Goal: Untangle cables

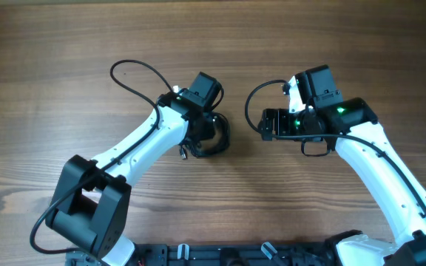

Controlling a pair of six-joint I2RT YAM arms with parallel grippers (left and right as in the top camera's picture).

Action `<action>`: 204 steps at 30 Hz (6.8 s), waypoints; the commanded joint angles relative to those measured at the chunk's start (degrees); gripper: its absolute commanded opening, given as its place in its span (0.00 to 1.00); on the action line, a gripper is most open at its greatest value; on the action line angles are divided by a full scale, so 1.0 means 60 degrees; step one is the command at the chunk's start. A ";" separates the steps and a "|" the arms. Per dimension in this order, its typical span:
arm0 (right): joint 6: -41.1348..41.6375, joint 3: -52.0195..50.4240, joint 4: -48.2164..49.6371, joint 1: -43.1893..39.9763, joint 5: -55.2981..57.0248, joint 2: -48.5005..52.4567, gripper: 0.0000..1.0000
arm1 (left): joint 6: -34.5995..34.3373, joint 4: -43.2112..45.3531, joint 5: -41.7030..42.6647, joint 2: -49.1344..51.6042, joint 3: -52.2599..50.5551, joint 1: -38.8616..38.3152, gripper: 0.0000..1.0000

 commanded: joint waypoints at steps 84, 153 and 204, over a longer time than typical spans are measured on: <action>-0.1453 -0.0095 0.1963 0.0991 -0.2787 0.1100 1.00 | 0.0929 -0.0259 -0.3100 -0.6149 0.0273 0.0095 0.43; 0.0933 -0.0033 0.6619 0.4557 -0.0397 0.4940 0.49 | -0.0138 -0.0940 -0.1049 -0.6466 0.0273 0.1949 0.40; 0.2754 0.1133 0.0674 0.3508 0.7712 -0.3191 0.04 | 0.1963 -0.0346 0.1803 -0.5257 0.0273 0.1949 0.04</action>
